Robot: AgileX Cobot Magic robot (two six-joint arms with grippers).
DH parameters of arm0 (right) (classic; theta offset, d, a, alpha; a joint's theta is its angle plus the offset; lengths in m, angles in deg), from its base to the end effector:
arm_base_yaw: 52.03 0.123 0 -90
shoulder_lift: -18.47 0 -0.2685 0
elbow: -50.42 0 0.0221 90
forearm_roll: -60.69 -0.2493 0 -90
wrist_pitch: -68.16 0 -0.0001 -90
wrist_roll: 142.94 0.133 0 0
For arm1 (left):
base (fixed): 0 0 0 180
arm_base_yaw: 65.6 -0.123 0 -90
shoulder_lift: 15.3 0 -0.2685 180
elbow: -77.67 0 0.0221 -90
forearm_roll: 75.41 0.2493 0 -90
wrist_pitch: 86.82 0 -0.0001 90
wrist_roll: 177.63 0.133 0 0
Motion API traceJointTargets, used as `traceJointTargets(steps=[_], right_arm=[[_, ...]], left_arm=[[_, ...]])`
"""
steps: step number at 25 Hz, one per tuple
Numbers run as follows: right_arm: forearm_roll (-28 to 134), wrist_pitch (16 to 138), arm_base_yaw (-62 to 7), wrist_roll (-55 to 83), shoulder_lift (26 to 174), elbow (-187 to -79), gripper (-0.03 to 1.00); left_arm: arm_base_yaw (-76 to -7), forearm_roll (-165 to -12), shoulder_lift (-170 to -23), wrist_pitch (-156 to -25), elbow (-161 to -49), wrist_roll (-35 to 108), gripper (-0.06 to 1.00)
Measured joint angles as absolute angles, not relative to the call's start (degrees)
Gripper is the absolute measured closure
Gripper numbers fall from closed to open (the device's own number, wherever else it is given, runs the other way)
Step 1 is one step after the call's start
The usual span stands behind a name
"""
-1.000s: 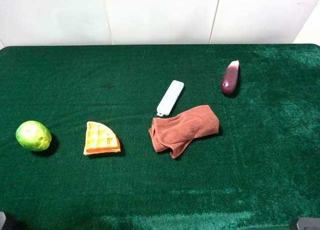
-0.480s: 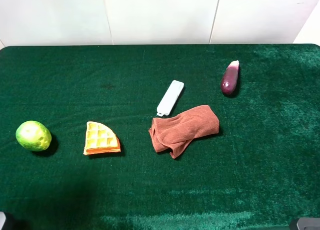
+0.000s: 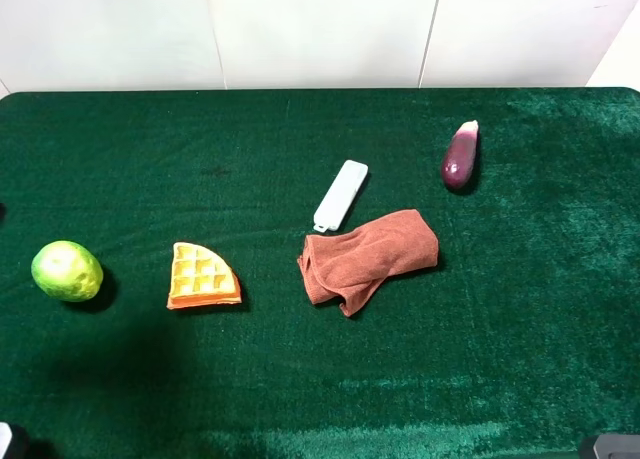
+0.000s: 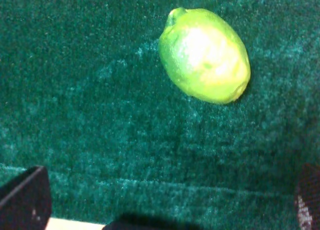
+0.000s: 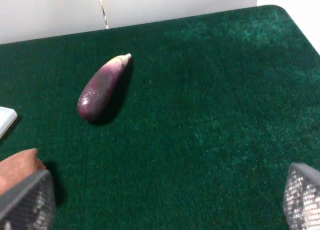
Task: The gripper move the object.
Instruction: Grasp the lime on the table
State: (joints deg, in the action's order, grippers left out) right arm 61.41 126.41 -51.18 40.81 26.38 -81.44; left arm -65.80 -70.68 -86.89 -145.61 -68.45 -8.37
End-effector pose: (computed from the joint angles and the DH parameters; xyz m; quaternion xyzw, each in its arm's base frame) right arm 0.0497 -0.0007 0.2627 0.0214 0.8398 0.0155 0.5422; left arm 0.1974 0.0101 0.2049 -0.0781 0.9868 0.0252 0.1397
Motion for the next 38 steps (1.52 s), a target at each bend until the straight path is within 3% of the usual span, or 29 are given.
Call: traceJointTargets(steps=[15, 25, 38], right_arm=[[61.4, 126.4, -51.2, 40.8, 26.4, -81.4, 0.27], [61.4, 126.4, -51.2, 40.8, 26.4, -81.4, 0.27], [61.4, 126.5, -51.2, 40.8, 26.4, -81.4, 0.27]], left_arm=[[-65.8, -71.1, -98.3, -121.1, -55.0, -17.1, -0.05], [-65.8, -74.9, -109.1, -106.4, -53.9, -18.7, -0.05], [-65.8, -82.7, -115.1, -101.8, -53.9, -14.8, -0.05]])
